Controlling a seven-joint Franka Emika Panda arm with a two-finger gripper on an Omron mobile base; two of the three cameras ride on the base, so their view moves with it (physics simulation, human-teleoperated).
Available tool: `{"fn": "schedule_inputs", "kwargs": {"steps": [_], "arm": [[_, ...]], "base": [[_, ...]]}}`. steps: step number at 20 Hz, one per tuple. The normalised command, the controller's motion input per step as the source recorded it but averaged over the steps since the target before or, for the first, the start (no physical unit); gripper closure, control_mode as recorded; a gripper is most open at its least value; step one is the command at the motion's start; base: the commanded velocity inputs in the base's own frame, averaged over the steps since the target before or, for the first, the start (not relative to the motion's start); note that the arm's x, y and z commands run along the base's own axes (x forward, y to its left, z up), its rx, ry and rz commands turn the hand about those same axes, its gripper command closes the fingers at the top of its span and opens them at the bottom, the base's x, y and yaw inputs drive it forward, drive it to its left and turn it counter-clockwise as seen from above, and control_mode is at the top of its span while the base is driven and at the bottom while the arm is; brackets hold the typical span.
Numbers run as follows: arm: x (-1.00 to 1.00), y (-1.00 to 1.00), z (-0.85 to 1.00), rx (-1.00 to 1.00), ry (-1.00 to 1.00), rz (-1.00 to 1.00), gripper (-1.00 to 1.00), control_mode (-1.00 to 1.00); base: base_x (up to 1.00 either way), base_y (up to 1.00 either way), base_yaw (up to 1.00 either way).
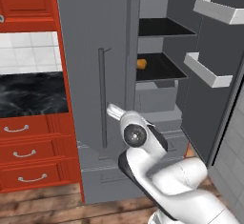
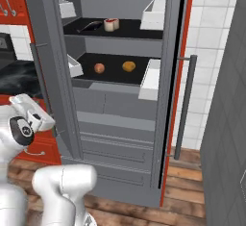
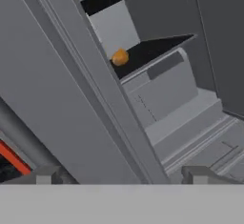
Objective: Gather the onion and potato from the fridge and place them on a tray on the dining counter. Then gather the steak and fish from the fridge and place them on the other tray.
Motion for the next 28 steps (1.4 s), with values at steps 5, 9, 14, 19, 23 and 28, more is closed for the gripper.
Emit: {"fn": "schedule_inputs", "kwargs": {"steps": [5, 9, 14, 19, 23, 28], "arm": [[-0.03, -0.45, 0.0, 0.28, 0.0, 0.41, -1.0, -1.0], [0.07, -0.45, 0.08, 0.33, 0.01, 0.4, -1.0, -1.0], [0.22, -0.36, 0.04, 0.33, 0.0, 0.34, -1.0, -1.0], [0.45, -0.09, 0.0, 0.27, 0.0, 0.24, -1.0, -1.0], [0.43, 0.0, 0.0, 0.12, 0.01, 0.13, -1.0, -1.0], [0.19, -0.03, 0.0, 0.05, 0.01, 0.03, -1.0, -1.0]], "base": [[0.0, 0.0, 0.0], [0.0, 0.0, 0.0], [0.0, 0.0, 0.0], [0.0, 0.0, 0.0], [0.0, 0.0, 0.0], [0.0, 0.0, 0.0]]}}
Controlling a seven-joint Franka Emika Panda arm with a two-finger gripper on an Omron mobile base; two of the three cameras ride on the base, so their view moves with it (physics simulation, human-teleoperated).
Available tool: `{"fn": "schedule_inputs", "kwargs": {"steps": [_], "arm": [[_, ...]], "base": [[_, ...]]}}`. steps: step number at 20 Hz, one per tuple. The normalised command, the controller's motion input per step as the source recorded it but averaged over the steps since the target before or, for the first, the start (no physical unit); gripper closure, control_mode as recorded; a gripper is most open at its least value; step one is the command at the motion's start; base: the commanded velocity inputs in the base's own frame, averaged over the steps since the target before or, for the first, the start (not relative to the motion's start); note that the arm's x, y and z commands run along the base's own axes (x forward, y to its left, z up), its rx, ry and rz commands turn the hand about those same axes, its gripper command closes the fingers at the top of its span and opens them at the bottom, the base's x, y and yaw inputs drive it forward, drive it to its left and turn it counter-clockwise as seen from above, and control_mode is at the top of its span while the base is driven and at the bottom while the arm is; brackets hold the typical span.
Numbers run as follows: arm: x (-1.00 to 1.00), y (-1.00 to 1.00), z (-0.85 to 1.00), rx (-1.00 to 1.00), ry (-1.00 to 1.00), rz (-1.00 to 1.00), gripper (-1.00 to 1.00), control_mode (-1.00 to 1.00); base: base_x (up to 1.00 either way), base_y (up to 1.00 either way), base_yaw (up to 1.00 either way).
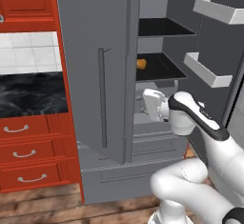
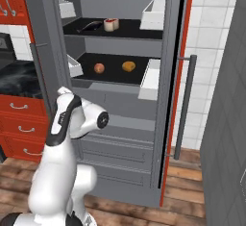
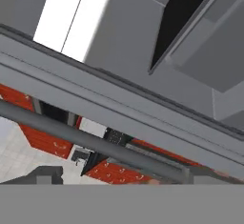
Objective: Gather the onion and potato from the fridge and place them on a tray on the dining counter. Then gather the steak and fish from the fridge and place them on the other tray.
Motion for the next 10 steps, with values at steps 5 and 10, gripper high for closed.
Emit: {"fn": "schedule_inputs", "kwargs": {"steps": [5, 10], "arm": [[0.03, -0.04, 0.0, 0.0, 0.0, 0.0, -1.0, -1.0], [0.07, -0.07, 0.01, 0.01, 0.01, 0.0, -1.0, -1.0]], "base": [[0.0, 0.0, 0.0], [0.0, 0.0, 0.0]]}}
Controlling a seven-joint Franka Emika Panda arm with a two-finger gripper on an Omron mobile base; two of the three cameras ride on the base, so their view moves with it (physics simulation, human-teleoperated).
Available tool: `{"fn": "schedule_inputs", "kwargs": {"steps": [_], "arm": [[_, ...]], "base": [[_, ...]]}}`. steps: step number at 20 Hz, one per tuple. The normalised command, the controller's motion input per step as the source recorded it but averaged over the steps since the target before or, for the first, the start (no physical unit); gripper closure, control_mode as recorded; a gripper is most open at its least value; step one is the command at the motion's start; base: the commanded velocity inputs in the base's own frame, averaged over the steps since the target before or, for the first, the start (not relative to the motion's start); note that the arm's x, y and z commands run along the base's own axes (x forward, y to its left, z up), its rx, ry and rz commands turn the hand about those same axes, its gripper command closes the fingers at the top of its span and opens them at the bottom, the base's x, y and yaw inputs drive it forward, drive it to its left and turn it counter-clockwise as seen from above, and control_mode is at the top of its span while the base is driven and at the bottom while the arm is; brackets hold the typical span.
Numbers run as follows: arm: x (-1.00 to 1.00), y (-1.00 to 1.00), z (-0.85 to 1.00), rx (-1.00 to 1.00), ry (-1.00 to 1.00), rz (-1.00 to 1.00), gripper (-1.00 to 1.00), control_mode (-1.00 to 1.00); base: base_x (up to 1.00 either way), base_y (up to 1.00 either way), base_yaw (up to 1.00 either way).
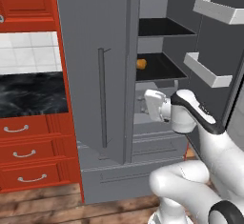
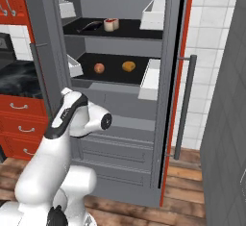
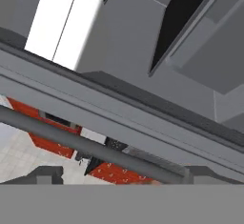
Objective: Gather the onion and potato from the fridge and place them on a tray on the dining counter. Then gather the steak and fish from the fridge and place them on the other tray.
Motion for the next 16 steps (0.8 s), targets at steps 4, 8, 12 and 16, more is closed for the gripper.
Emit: {"fn": "schedule_inputs", "kwargs": {"steps": [4, 8, 12, 16], "arm": [[0.26, -0.16, 0.0, 0.01, 0.04, 0.0, -1.0, -1.0], [0.48, -0.11, 0.0, 0.01, 0.01, 0.0, -1.0, -1.0], [0.43, -0.06, 0.0, 0.01, 0.0, 0.0, -1.0, -1.0], [0.44, -0.05, -0.01, 0.01, 0.0, 0.04, -1.0, -1.0]], "base": [[0.0, 0.0, 0.0], [0.0, 0.0, 0.0], [0.0, 0.0, 0.0], [0.0, 0.0, 0.0]]}}
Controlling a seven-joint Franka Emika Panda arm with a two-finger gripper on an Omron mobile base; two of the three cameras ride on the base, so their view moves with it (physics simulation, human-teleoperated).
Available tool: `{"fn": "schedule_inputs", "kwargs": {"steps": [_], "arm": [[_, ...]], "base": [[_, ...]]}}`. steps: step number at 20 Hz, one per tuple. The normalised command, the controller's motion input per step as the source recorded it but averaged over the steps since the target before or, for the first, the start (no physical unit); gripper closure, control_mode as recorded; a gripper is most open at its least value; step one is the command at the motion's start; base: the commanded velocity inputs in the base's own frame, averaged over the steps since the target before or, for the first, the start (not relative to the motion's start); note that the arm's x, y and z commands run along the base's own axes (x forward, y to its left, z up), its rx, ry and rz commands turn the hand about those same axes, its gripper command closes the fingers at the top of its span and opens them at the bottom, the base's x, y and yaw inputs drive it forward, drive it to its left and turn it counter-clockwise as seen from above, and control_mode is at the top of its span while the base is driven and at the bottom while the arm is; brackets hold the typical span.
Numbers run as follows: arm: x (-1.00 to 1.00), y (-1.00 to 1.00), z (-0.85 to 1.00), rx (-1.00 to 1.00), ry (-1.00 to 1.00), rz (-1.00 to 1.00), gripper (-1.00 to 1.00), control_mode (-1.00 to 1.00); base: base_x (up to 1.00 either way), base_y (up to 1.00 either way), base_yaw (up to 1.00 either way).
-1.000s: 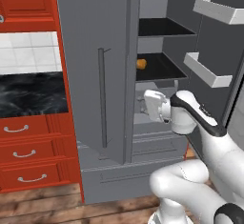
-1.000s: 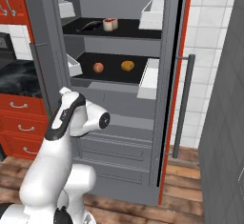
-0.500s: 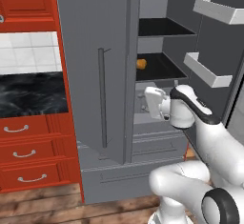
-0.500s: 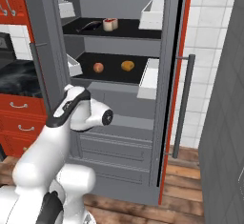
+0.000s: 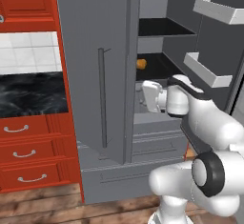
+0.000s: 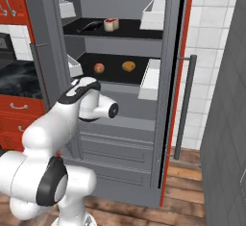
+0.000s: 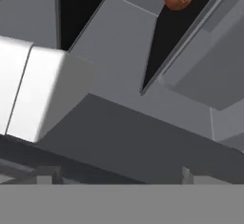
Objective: Gather the onion and potato from the fridge and place them on a tray on the dining counter. Then gather the steak and fish from the fridge and place them on the other tray.
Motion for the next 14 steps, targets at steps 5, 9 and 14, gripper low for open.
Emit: {"fn": "schedule_inputs", "kwargs": {"steps": [5, 9, 14], "arm": [[0.37, 0.03, -0.13, 0.0, 0.0, 0.04, -1.0, -1.0], [0.17, 0.16, -0.18, 0.0, 0.0, 0.02, -1.0, -1.0], [-0.12, 0.62, -0.27, 0.0, -0.06, 0.04, -1.0, -1.0]], "base": [[0.0, 0.0, 0.0], [0.0, 0.0, 0.0], [0.0, 0.0, 0.0]]}}
